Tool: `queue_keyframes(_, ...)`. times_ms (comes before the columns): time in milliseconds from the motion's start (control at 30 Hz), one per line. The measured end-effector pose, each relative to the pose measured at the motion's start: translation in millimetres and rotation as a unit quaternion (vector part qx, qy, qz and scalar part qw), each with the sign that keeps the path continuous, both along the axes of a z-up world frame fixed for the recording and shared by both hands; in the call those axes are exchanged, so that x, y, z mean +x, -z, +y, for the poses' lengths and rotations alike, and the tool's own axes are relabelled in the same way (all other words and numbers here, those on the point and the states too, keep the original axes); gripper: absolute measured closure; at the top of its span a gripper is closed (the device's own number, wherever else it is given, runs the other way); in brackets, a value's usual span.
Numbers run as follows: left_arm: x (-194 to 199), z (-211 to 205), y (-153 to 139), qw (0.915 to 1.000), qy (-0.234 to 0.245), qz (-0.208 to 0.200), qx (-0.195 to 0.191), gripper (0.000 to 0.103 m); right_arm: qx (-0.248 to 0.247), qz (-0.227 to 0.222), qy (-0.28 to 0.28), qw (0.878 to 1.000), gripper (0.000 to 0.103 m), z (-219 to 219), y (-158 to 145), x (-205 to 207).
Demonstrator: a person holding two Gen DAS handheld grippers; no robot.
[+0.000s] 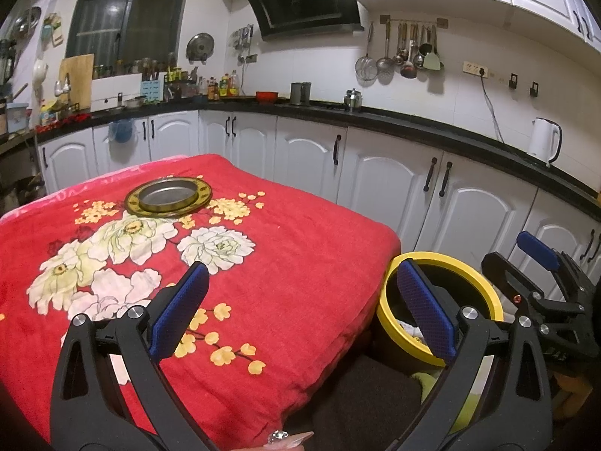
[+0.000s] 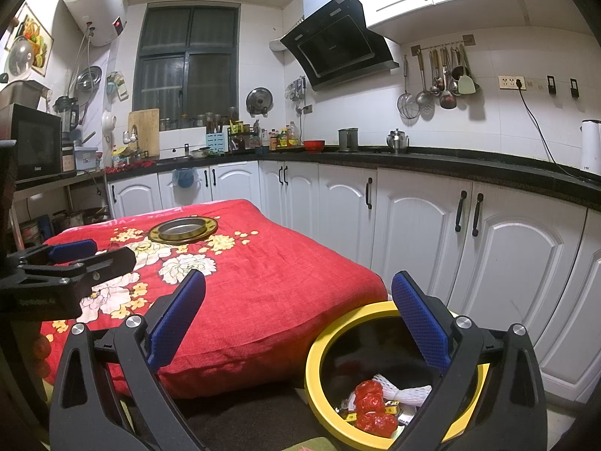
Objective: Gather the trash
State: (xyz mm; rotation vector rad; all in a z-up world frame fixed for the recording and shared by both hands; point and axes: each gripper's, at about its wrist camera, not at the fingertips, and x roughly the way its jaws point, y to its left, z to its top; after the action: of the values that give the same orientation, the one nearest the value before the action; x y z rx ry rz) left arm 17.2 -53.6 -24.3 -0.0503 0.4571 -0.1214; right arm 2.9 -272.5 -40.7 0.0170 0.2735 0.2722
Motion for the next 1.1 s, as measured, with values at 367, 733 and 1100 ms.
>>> queue_keyframes(367,2.8,-4.9,3.0,0.9999,-0.006,0.007,0.008,0.011,0.000,0.000,0.000,1.000,0.006,0.0,1.3,0.4)
queue_keyframes(733,16.3,61.0,-19.7,0.9945,-0.091,0.043,-0.030,0.011,-0.018,0.019,-0.077,0.997,0.006,40.9,-16.5,27.1)
queue_keyframes(1100,-8.2,333.7,9.8,0.8968,-0.419,0.141,0.004,0.011,-0.097,0.184,-0.306,0.929,0.006,318.0,-10.5,89.9)
